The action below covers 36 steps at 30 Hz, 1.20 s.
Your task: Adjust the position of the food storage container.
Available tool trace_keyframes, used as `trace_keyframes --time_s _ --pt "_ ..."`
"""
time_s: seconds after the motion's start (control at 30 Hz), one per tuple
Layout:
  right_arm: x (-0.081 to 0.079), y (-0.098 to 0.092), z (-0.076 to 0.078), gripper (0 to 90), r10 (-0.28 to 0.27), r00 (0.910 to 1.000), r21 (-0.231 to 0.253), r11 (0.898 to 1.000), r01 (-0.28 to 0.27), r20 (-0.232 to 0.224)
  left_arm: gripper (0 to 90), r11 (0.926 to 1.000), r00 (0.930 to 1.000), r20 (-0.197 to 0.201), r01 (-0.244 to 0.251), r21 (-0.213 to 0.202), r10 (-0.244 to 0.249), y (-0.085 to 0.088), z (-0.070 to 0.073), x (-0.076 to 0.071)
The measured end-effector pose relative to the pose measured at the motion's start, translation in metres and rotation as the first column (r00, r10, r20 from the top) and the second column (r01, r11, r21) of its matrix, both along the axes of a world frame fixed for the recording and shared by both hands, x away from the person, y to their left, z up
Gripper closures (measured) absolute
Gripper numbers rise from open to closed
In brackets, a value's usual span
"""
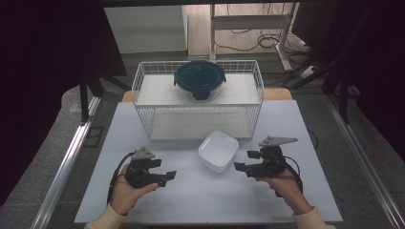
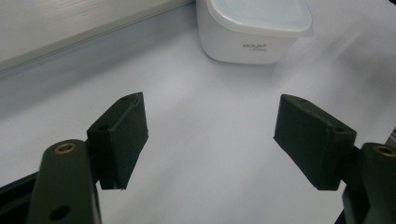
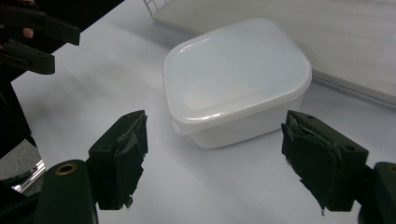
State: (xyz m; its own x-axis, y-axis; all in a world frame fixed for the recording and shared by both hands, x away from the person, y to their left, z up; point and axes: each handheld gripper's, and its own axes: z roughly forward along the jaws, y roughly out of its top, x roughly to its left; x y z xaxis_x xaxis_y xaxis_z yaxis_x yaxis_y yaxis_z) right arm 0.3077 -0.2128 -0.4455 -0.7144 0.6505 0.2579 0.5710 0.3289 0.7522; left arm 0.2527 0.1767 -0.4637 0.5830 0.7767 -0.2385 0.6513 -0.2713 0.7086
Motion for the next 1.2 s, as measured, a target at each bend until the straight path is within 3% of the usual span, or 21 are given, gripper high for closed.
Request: trace_keyframes --time_s 0.63,0.93,1.03,1.2 --pt "0.011 -0.014 -0.001 32.2 -0.037 0.9988 0.000 0.999 0.037 -0.031 23.8 1.0000 0.9993 -0.037 0.002 -0.010 -0.002 0.005 -0.005 0.003" --pt "0.035 -0.015 0.000 48.5 -0.056 0.9967 -0.019 0.998 0.055 -0.058 22.5 0.9998 0.9983 -0.057 0.011 -0.020 -0.012 0.007 -0.006 0.005" --pt "0.049 -0.011 0.002 58.7 -0.077 0.9958 -0.043 0.996 0.075 -0.050 21.2 0.9997 0.9982 -0.059 -0.001 -0.026 0.000 0.009 -0.005 0.005" --pt "0.073 0.002 0.006 75.7 -0.056 0.9980 -0.111 0.992 0.052 -0.029 20.7 0.9995 0.9979 -0.065 0.001 -0.031 -0.003 0.011 -0.005 0.005"
